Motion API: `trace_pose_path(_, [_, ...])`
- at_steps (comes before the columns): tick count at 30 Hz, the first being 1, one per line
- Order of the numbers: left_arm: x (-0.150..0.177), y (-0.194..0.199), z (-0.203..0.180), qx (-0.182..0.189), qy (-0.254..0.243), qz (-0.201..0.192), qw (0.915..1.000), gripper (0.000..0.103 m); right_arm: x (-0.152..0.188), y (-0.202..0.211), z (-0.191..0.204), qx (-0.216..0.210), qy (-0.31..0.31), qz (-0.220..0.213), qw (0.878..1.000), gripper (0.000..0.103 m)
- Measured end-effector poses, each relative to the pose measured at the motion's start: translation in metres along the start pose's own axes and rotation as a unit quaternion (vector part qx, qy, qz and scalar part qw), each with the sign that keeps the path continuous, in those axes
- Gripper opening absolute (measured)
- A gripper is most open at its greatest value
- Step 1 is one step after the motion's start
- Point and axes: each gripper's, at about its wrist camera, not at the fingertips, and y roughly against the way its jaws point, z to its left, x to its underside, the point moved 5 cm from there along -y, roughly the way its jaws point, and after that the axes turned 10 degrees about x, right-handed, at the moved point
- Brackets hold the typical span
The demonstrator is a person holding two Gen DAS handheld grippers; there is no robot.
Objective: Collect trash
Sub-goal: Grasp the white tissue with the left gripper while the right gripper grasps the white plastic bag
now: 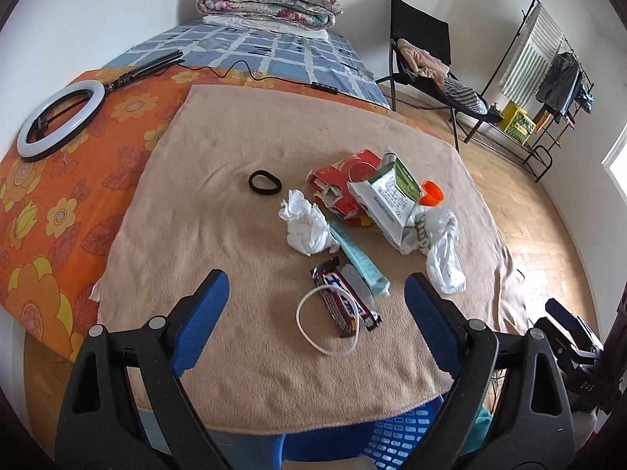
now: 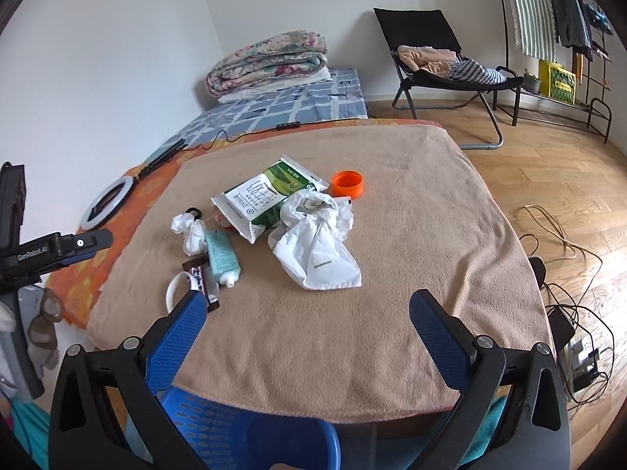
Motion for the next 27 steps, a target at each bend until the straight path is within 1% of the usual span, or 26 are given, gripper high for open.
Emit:
trace_pose_path(3, [-0.014, -0.021, 0.009, 0.003, 0.014, 0.012, 0.9998, 0.086, -0.013, -0.022, 0.002, 0.002, 0.002, 0.008, 1.0, 0.102])
trace_pose_path(5, [-0.021, -0.036, 0.016, 0.01, 0.033, 0.022, 0.9992, 0.081, -0.019, -0.038, 0.006, 0.002, 0.006, 0.02, 1.0, 0.102])
trace_pose_path(7, [-0.026, -0.05, 0.024, 0.015, 0.052, 0.031, 0.9981, 0.079, -0.024, -0.055, 0.011, -0.002, 0.008, 0.034, 0.999, 0.102])
trace_pose_path(11, [-0.03, -0.079, 0.034, 0.012, 0.067, 0.054, 0.9963, 0.069, -0.029, -0.088, 0.02, -0.001, 0.011, 0.061, 0.998, 0.102])
trace_pose_path(14, [-0.032, -0.096, 0.041, 0.014, 0.081, 0.066, 0.9944, 0.066, -0.03, -0.11, 0.022, 0.008, 0.009, 0.08, 0.997, 0.102])
trace_pose_path(18, [-0.033, -0.113, 0.048, 0.017, 0.093, 0.079, 0.9924, 0.066, -0.028, -0.134, 0.024, 0.017, 0.006, 0.098, 0.995, 0.102])
trace_pose_path(20, [-0.031, -0.121, 0.049, 0.018, 0.099, 0.086, 0.9912, 0.062, -0.027, -0.143, 0.023, 0.025, 0.004, 0.106, 0.994, 0.102])
trace_pose_path(23, [-0.031, -0.128, 0.051, 0.022, 0.105, 0.093, 0.9898, 0.059, -0.025, -0.154, 0.021, 0.01, -0.018, 0.122, 0.992, 0.102])
trace_pose_path(25, [-0.03, -0.131, 0.052, 0.025, 0.108, 0.097, 0.9891, 0.051, -0.025, -0.161, 0.02, -0.001, -0.034, 0.129, 0.991, 0.102])
trace_pose_path(27, [-0.03, -0.133, 0.053, 0.032, 0.118, 0.098, 0.9877, 0.049, -0.024, -0.166, 0.02, -0.01, -0.045, 0.134, 0.99, 0.102])
